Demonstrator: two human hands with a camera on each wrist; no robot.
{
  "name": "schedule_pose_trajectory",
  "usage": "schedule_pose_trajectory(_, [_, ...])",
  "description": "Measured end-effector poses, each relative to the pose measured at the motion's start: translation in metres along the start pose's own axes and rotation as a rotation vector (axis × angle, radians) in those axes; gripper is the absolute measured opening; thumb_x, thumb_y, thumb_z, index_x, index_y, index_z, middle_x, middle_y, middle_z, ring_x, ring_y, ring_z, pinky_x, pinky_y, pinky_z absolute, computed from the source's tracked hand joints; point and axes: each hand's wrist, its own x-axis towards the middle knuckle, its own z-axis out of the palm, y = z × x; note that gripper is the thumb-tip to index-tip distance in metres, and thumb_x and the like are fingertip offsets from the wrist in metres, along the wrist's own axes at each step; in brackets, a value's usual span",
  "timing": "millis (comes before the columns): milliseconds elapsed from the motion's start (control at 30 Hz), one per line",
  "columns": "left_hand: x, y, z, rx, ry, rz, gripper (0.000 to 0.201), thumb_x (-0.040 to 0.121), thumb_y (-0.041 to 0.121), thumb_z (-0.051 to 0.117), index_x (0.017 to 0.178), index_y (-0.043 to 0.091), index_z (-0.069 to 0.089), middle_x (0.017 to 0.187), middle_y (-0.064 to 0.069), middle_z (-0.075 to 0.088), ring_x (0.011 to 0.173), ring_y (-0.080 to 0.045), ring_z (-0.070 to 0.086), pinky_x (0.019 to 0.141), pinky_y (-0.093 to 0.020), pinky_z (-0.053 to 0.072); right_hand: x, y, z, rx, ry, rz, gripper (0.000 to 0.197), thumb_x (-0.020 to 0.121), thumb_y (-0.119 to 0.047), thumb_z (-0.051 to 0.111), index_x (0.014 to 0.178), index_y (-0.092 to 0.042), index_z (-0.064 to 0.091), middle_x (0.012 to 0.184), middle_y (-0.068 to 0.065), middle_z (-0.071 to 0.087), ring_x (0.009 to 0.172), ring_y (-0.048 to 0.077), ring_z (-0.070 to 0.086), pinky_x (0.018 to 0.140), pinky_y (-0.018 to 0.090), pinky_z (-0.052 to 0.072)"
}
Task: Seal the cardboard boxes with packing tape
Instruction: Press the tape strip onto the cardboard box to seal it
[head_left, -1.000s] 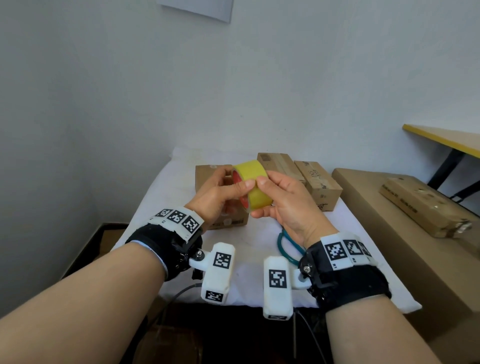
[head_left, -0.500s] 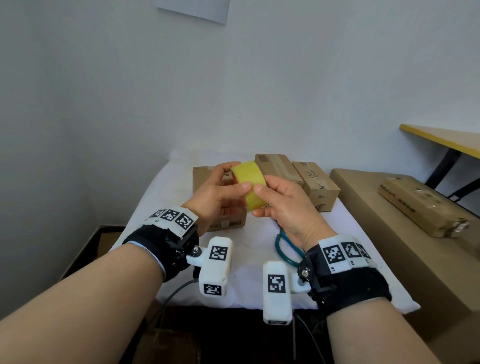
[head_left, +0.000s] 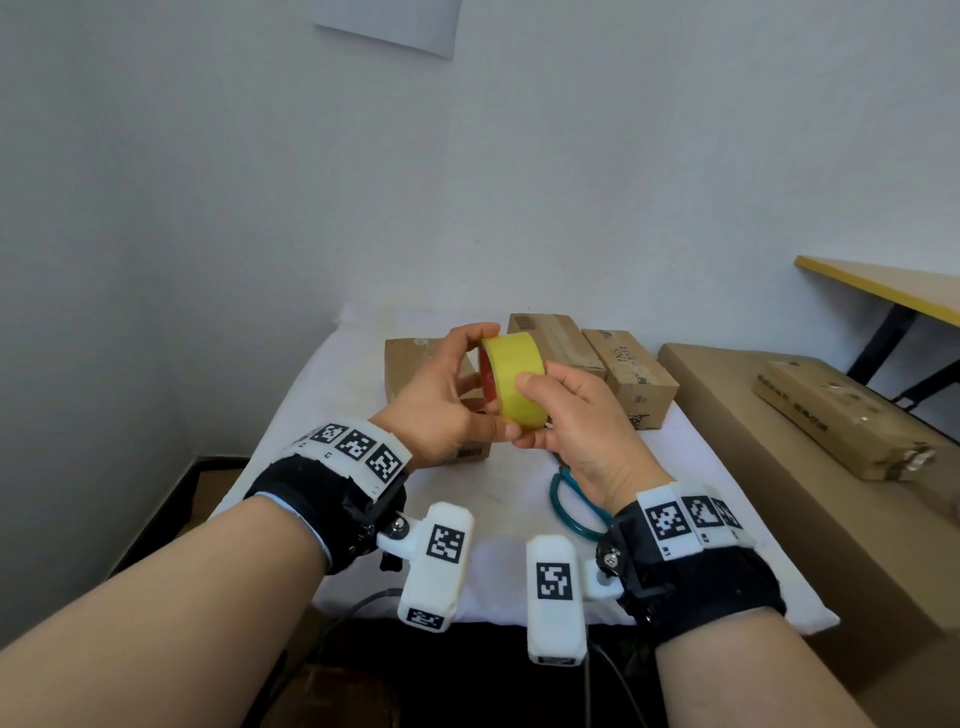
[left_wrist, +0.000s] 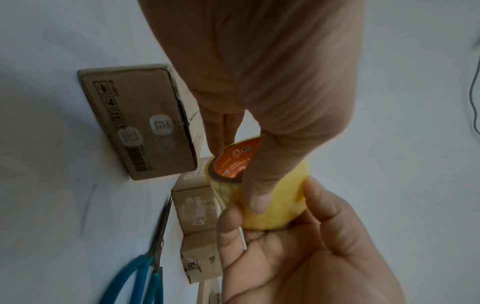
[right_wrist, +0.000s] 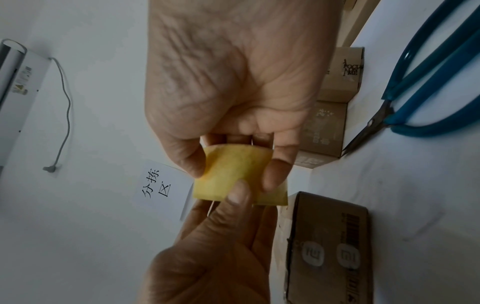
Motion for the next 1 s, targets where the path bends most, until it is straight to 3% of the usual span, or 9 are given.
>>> schedule_pose_trajectory(133, [-0.0004,0.0026,-0.0028,-0.041,0.069,-0.059,0.081,0.073,0.033,0.084,0.142,0.029,0.041,0.137,0.007,0.052,0.114,-0.014,0.065,0.094,-0.039,0.056,0.0011,0.0008,0.0001,-0.022,0.01,-0.025,0.018,0.099,-0.015,0.058,0.098,-0.017,0.076,0.103,0.018,0.074,0.091,0.024,0.069,0.069,0.033,0.054])
schedule_pose_trajectory(233, [-0.0023,0.0034,-0.004,-0.19,0.086,-0.171,0.067,0.081,0.045,0.076,0.136,0.02,0.048,0.111,-0.006,0.063,0.094,-0.029,0.064,0.083,-0.042,0.055,-0.0012,-0.0009,0.0016,-0.036,-0.04,-0.042,0.022,0.101,-0.011,0.053,0.104,-0.015,0.074,0.095,0.014,0.077,0.093,0.023,0.072,0.072,0.036,0.052])
schedule_pose_trajectory(300, [-0.004,0.0046,-0.0062,-0.218,0.06,-0.228,0.061,0.079,0.045,0.075,0.13,0.019,0.054,0.101,-0.012,0.064,0.089,-0.033,0.064,0.09,-0.053,0.053,-0.0023,-0.0029,0.0025,-0.059,-0.054,-0.051,0.022,0.101,-0.01,0.052,0.107,-0.013,0.073,0.093,0.012,0.078,0.092,0.02,0.074,0.073,0.036,0.052])
schedule_pose_trajectory(400, [-0.0058,0.005,-0.0078,-0.22,0.059,-0.178,0.062,0.075,0.03,0.077,0.13,0.015,0.052,0.11,-0.013,0.065,0.094,-0.033,0.066,0.096,-0.06,0.051,-0.0006,0.0001,0.0042,-0.077,-0.039,-0.058,0.018,0.098,-0.018,0.057,0.103,-0.015,0.074,0.093,0.009,0.078,0.094,0.022,0.074,0.075,0.038,0.052])
schedule_pose_trajectory(533, [-0.0053,0.0073,-0.007,-0.108,0.075,-0.088,0.076,0.069,0.008,0.084,0.134,0.021,0.046,0.135,-0.003,0.054,0.112,-0.03,0.067,0.082,-0.044,0.061,0.0022,0.0003,0.0044,-0.065,0.021,-0.054,0.017,0.091,-0.028,0.062,0.092,-0.021,0.077,0.093,0.006,0.074,0.086,0.018,0.069,0.073,0.036,0.055])
schedule_pose_trajectory(733, [-0.0034,0.0055,-0.0025,-0.001,0.033,0.019,0.083,0.069,-0.018,0.078,0.132,0.021,0.042,0.137,-0.004,0.047,0.127,-0.024,0.053,0.088,-0.039,0.059,0.0042,0.0013,0.0072,-0.037,0.028,-0.026,0.023,0.099,-0.02,0.059,0.086,-0.024,0.078,0.099,0.019,0.075,0.087,0.023,0.068,0.078,0.042,0.058])
schedule_pose_trajectory(833, [-0.0032,0.0039,-0.0036,0.023,0.023,0.031,0.083,0.068,-0.011,0.082,0.133,0.024,0.043,0.139,0.0,0.046,0.129,-0.021,0.052,0.086,-0.037,0.059,0.0041,-0.0004,0.0071,-0.06,0.024,-0.021,0.021,0.1,-0.018,0.056,0.089,-0.02,0.075,0.092,0.013,0.077,0.085,0.021,0.07,0.076,0.04,0.058])
schedule_pose_trajectory(933, [-0.005,0.003,-0.0043,0.013,0.05,-0.008,0.082,0.076,0.005,0.084,0.14,0.025,0.038,0.143,0.003,0.045,0.124,-0.018,0.057,0.084,-0.032,0.059,0.0026,-0.0013,0.0069,-0.093,0.025,-0.024,0.029,0.098,-0.019,0.058,0.076,-0.028,0.076,0.085,0.001,0.074,0.084,0.017,0.068,0.078,0.039,0.058])
schedule_pose_trajectory(1000, [-0.006,0.0012,-0.0055,-0.02,0.06,-0.054,0.082,0.079,0.02,0.084,0.144,0.026,0.035,0.142,0.002,0.048,0.121,-0.019,0.061,0.092,-0.039,0.057,0.0015,-0.0008,0.0084,-0.104,0.021,-0.027,0.035,0.097,-0.019,0.059,0.069,-0.033,0.075,0.08,-0.003,0.071,0.084,0.016,0.068,0.08,0.04,0.057])
